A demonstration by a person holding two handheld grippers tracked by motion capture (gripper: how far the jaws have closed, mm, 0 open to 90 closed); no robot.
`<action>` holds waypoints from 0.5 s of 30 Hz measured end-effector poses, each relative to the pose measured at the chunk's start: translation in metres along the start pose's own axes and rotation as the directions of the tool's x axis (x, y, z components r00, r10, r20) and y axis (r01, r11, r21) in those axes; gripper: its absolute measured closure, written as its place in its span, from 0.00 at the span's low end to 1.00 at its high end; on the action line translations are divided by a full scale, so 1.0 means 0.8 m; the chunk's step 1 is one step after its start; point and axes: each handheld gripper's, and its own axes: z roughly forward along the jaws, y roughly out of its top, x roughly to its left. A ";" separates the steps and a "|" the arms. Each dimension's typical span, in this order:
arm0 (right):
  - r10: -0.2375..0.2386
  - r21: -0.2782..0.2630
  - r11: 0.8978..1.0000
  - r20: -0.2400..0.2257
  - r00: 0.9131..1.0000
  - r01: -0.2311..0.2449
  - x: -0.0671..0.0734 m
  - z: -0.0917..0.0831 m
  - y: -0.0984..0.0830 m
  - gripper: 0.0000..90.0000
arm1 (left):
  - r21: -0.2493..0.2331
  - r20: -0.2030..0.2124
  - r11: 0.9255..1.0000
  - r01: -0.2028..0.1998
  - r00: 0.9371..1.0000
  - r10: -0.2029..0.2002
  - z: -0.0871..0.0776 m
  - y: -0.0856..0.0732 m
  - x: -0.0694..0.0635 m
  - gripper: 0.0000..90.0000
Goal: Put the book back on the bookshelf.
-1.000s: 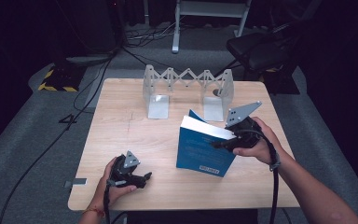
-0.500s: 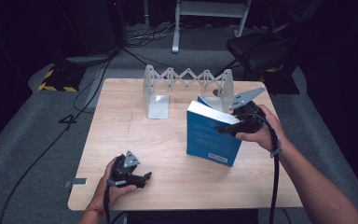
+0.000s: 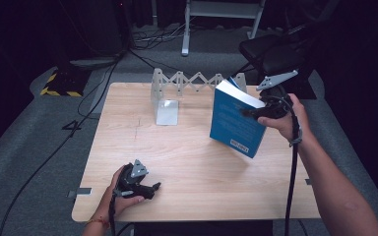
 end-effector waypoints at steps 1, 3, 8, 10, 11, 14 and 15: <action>0.016 0.002 1.000 0.015 1.000 -0.016 -0.004 0.000 0.001 0.68 | -0.001 0.001 1.000 0.005 1.000 -0.005 0.000 0.000 0.000 0.17; 0.047 0.003 0.999 0.036 0.998 -0.047 -0.013 0.000 0.004 0.68 | -0.001 0.001 1.000 0.007 1.000 -0.007 0.000 0.000 0.000 0.17; 0.075 0.010 0.997 0.099 0.992 -0.076 -0.026 0.001 0.010 0.68 | -0.001 0.002 1.000 0.007 1.000 -0.007 0.000 0.000 0.000 0.17; 0.098 0.006 0.995 0.123 0.988 -0.099 -0.032 0.003 0.013 0.68 | 0.001 0.006 1.000 0.001 1.000 -0.001 0.000 0.000 0.000 0.17; 0.099 0.008 0.995 0.126 0.987 -0.100 -0.033 0.003 0.014 0.68 | -0.001 0.007 1.000 0.004 1.000 -0.004 0.000 0.000 -0.001 0.17; 0.113 0.004 0.993 0.142 0.983 -0.115 -0.038 0.006 0.018 0.68 | 0.001 0.007 1.000 0.004 1.000 -0.004 0.000 0.000 0.000 0.17; 0.117 0.004 0.993 0.141 0.983 -0.119 -0.039 0.007 0.020 0.68 | 0.001 0.007 1.000 0.004 1.000 -0.004 0.000 0.000 0.000 0.17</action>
